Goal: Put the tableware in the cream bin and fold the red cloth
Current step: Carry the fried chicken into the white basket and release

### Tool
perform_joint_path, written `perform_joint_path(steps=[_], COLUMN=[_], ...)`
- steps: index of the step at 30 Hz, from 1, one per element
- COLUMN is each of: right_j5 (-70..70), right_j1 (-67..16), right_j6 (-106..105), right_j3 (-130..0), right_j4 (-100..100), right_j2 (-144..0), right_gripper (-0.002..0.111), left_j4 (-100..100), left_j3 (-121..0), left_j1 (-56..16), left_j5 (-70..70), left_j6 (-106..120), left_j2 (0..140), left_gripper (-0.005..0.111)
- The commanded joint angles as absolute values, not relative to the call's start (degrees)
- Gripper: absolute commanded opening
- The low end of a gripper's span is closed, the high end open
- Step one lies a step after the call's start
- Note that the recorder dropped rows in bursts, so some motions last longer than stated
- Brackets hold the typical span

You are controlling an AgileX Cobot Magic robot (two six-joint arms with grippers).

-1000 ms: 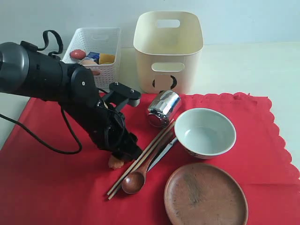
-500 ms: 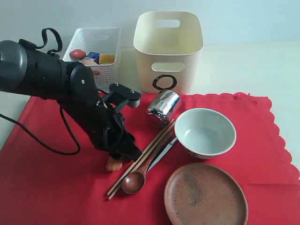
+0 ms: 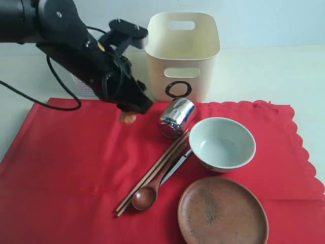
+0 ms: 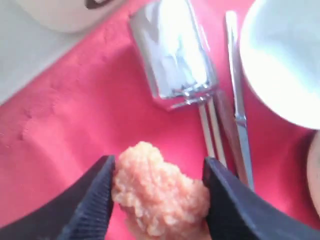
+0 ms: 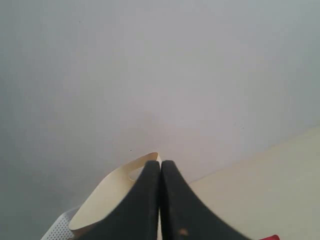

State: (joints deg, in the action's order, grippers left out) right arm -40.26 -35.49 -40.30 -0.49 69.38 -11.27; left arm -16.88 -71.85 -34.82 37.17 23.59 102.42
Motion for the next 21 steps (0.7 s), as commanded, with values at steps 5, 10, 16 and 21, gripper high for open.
perform_joint_path(steps=[5,10,16,21], right_j5=[-40.5,-40.5,-40.5,-40.5], right_j1=[-35.3,-35.3,-35.3,-35.3], right_j6=[-40.5,-40.5,-40.5,-40.5], right_j3=[-0.3,-0.3,-0.3,-0.3], right_j4=[68.8,68.8,68.8,68.8], right_j2=[-11.1,-11.1,-11.1,-11.1], right_gripper=[0.000,0.000,0.000,0.000], left_j4=[-16.1,-16.9,-16.9,-16.9], left_j3=[-75.9,-75.9,-75.9,-75.9], left_j1=[-25.6,-21.7,-21.1,-21.1], left_j5=[26.8,11.6,-2.3,-11.0], left_j6=[23.3,23.3,23.3,23.2], left_j2=[101.6,103.9,109.0,114.3], left_gripper=[0.000,0.000,0.000,0.000])
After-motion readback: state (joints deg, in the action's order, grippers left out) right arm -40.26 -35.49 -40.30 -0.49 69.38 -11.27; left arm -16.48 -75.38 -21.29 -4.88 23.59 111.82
